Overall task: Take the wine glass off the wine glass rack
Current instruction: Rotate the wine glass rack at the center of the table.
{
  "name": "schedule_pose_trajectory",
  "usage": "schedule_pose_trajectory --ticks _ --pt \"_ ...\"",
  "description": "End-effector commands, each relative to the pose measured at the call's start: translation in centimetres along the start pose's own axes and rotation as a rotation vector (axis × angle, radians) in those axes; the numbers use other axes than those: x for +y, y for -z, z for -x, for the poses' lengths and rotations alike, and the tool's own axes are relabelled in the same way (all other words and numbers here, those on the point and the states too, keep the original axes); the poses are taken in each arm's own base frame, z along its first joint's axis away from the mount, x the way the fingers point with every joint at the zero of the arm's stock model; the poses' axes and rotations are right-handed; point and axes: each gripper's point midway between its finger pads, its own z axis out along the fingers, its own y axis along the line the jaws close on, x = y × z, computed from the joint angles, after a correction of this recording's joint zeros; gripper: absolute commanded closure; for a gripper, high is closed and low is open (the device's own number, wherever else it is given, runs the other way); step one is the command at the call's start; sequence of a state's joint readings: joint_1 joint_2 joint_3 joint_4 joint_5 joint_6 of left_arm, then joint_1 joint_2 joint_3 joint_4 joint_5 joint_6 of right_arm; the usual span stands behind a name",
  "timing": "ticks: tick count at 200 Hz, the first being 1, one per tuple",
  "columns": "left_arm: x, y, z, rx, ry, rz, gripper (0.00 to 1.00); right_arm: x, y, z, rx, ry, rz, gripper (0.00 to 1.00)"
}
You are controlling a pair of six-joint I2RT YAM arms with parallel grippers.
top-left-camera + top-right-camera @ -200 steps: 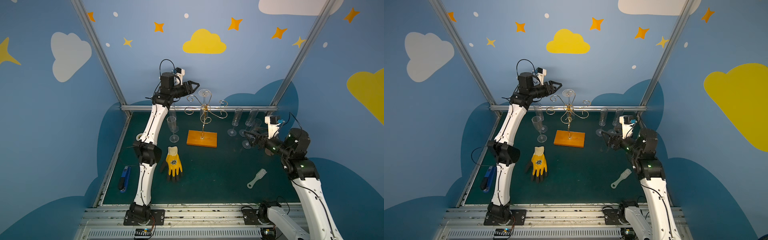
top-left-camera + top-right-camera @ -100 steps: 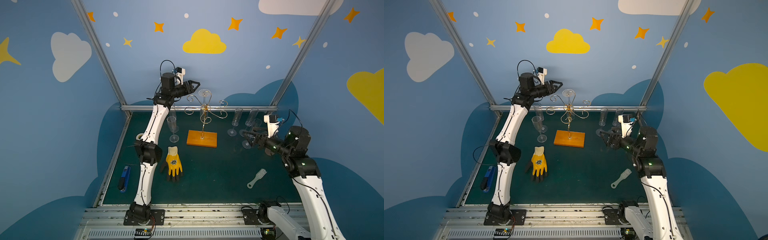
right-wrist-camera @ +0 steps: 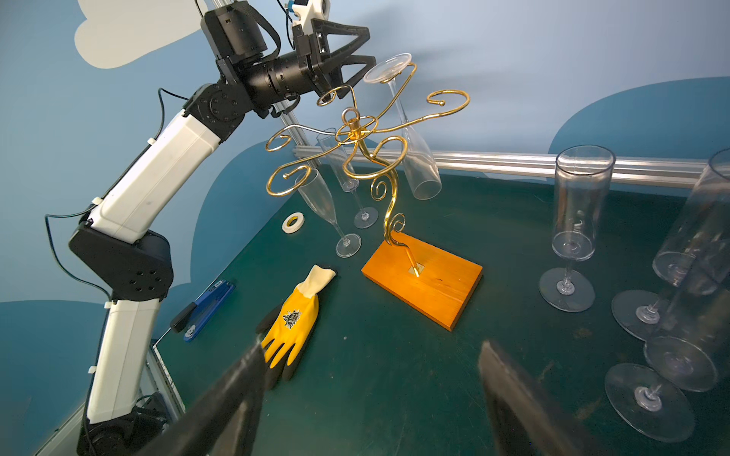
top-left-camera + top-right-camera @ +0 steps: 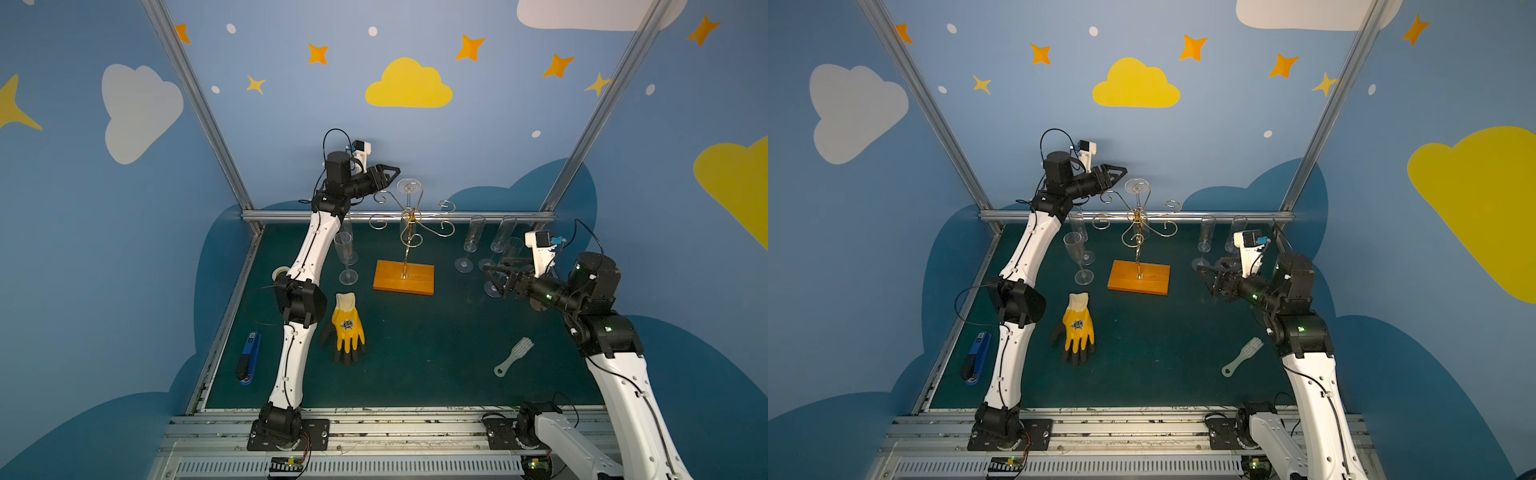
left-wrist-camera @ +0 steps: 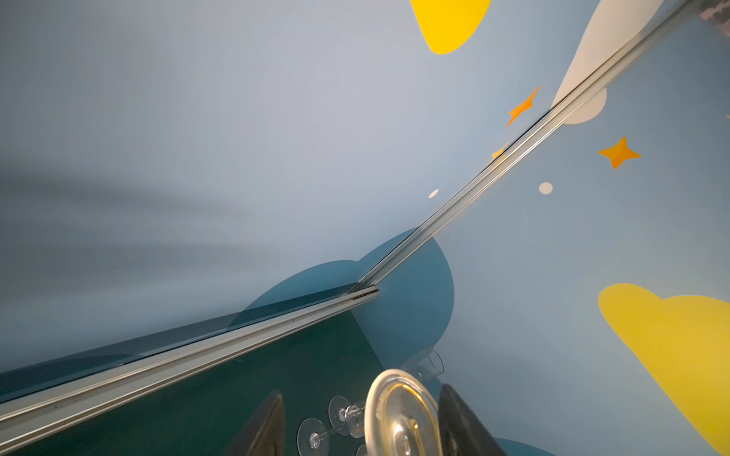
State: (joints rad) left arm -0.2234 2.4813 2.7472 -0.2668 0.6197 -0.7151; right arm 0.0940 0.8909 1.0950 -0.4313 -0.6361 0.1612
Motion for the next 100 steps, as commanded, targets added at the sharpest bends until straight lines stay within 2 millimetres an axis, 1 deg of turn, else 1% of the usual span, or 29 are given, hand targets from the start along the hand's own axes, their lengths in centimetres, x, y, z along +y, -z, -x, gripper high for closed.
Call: schedule_pose_trajectory --ticks 1,31,72,100 --pt "-0.8 -0.1 -0.2 0.016 0.002 -0.047 0.4 0.7 0.4 0.7 -0.014 0.005 0.006 0.16" --pt "-0.9 -0.3 -0.7 0.035 0.014 -0.06 0.43 0.6 0.1 0.4 -0.01 0.001 0.007 0.16" --pt "-1.3 -0.5 -2.1 0.09 0.032 -0.087 0.46 0.7 0.0 0.3 -0.005 0.003 0.009 0.16" --pt "-1.7 -0.2 -2.1 0.099 0.028 -0.084 0.5 0.8 0.1 0.1 -0.003 0.002 0.01 0.16"
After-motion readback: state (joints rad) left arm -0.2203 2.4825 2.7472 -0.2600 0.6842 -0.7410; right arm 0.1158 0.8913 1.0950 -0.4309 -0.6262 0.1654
